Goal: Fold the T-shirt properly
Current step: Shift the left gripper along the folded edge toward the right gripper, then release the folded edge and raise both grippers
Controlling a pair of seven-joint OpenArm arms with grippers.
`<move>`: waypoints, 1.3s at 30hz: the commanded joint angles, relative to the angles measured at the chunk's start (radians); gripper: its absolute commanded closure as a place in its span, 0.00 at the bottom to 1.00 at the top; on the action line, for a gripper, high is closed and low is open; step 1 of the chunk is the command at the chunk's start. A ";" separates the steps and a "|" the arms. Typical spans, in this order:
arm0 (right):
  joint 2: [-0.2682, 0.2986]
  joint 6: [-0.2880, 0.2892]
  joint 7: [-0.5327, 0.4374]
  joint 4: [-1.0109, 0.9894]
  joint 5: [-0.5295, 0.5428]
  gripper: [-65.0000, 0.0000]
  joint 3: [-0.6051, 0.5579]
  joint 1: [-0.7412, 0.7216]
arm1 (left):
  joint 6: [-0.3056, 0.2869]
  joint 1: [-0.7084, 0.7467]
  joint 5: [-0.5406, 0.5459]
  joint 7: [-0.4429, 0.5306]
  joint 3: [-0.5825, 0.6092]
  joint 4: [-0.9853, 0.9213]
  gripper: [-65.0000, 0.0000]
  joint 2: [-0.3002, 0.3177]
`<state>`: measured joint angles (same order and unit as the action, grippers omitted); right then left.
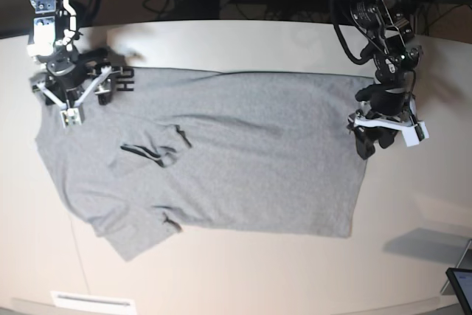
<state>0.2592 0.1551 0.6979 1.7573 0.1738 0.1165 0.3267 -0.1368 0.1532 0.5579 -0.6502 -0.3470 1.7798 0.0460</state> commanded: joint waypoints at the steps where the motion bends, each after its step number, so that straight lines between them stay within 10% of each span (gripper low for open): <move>1: 0.010 -0.012 -0.008 0.034 -0.018 0.40 0.024 0.009 | -0.007 -0.007 -0.009 0.030 0.015 0.032 0.50 0.012; 21: -0.018 -0.012 -0.002 0.114 -0.018 0.40 0.053 -0.019 | -0.004 0.087 -0.559 0.145 0.250 0.051 0.62 -0.146; 39: -0.033 -0.009 0.001 -0.001 -0.018 0.40 0.061 -0.024 | -0.004 0.181 -0.715 0.135 0.240 -0.004 0.62 -0.153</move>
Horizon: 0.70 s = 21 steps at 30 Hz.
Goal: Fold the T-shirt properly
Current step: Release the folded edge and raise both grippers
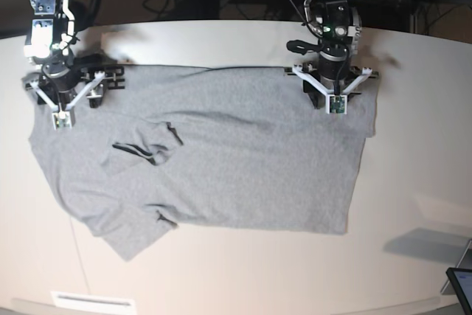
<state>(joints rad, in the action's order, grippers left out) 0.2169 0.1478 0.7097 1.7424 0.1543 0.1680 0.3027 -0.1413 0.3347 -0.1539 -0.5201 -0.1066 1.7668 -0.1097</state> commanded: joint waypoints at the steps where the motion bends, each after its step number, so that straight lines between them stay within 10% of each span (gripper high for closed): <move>1: 0.009 -0.001 -0.011 0.015 0.001 0.40 0.009 0.006 | 0.001 0.004 -0.003 0.005 0.000 0.000 0.62 0.012; 21: -0.023 -0.003 0.021 0.044 0.001 0.40 0.009 0.082 | -0.004 0.097 -0.003 0.012 -0.160 0.023 0.62 0.081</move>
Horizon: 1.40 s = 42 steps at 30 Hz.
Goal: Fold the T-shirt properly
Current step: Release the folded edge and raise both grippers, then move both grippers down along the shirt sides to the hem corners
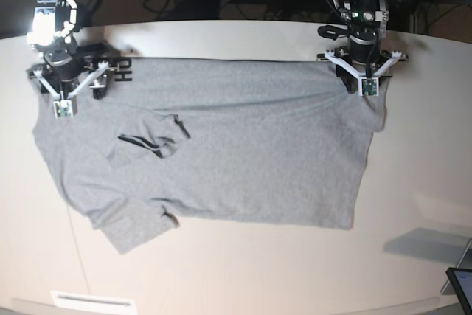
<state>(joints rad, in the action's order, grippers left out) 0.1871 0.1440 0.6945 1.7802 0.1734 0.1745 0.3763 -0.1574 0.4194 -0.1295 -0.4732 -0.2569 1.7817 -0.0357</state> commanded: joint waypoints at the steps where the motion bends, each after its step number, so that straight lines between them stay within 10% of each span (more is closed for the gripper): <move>1: 0.004 0.001 0.038 0.022 -0.018 0.40 0.003 0.017 | 0.012 0.016 -0.028 -0.035 -0.017 0.013 0.62 0.013; 34: -0.001 0.001 0.081 0.194 -0.018 0.40 0.003 -0.041 | 0.012 -0.038 -0.017 -0.043 -0.100 0.159 0.62 0.020; 42: 0.099 0.039 0.159 0.183 -0.015 0.39 0.003 -0.253 | -0.031 -0.213 -0.019 -0.286 -0.100 0.192 0.61 0.033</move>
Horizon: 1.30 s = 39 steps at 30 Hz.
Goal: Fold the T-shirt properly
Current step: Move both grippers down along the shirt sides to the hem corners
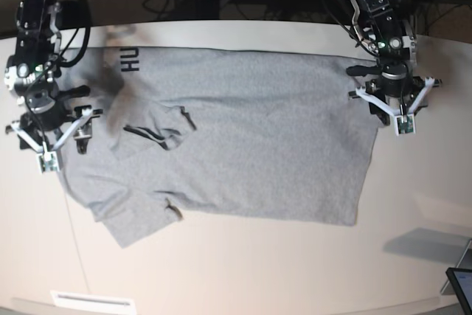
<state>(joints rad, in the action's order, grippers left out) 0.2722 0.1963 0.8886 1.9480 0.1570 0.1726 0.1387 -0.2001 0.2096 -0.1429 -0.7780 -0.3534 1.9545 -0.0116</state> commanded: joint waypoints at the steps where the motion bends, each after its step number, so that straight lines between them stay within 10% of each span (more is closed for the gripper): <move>1: 0.022 0.022 -0.007 0.003 0.002 0.39 0.005 -0.067 | -0.014 -0.028 -0.010 0.010 -0.003 0.019 0.61 0.011; 14: 0.081 0.490 0.171 -0.642 0.002 0.39 0.181 -0.591 | -0.065 -0.108 -0.008 0.007 -0.002 0.016 0.61 0.118; 39: 0.161 0.502 0.211 -1.243 0.235 0.39 0.336 -0.793 | -0.065 -0.094 -0.007 0.013 -0.003 -0.047 0.61 0.137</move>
<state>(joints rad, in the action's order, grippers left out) 0.4145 0.6914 1.1126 0.6899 0.3721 0.5098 -0.6231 -0.2703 0.1276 -0.1493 -0.7895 -0.3531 1.8946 0.1116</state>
